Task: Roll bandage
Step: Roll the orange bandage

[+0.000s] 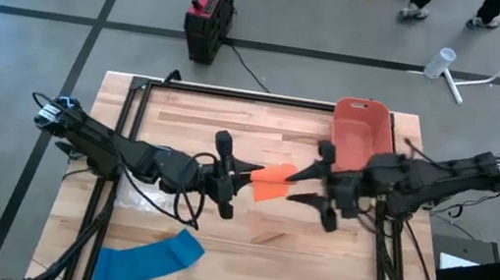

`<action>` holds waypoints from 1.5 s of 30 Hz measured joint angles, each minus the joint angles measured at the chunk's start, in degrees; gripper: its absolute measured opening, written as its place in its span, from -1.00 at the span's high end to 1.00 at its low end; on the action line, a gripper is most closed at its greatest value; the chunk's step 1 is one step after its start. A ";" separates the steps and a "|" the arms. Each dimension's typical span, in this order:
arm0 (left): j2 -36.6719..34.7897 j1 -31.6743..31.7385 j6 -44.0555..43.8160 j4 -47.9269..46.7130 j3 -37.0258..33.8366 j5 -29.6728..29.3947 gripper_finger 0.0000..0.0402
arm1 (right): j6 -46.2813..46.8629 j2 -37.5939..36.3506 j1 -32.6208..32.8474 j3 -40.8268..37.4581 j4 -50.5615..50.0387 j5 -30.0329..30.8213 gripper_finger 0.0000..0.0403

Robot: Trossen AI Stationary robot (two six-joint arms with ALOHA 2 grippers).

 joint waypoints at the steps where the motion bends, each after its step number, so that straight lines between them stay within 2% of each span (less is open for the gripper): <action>1: 0.00 -0.01 -0.06 0.01 0.01 0.00 0.81 | -0.58 1.19 -0.01 0.50 0.59 0.49 0.14; 7: -0.10 -0.96 -0.76 -0.08 0.00 -1.33 0.81 | -3.13 4.88 -0.09 2.86 0.37 10.96 0.24; 21: -0.70 -2.55 -1.01 1.30 0.00 -2.02 0.81 | -0.69 2.06 -0.22 2.86 -5.97 11.55 0.43; 26: -1.01 -2.87 -1.45 1.63 0.00 -2.50 0.81 | 0.37 1.48 -0.20 2.86 -7.27 14.28 0.37; 35: -1.56 -3.29 -1.95 3.04 0.18 -1.03 0.81 | 1.89 -1.07 -0.24 2.68 -9.58 15.48 0.20; 45: -1.51 -3.30 -1.93 2.88 0.20 -0.92 0.81 | -0.47 -1.23 1.69 2.66 -6.93 12.48 0.11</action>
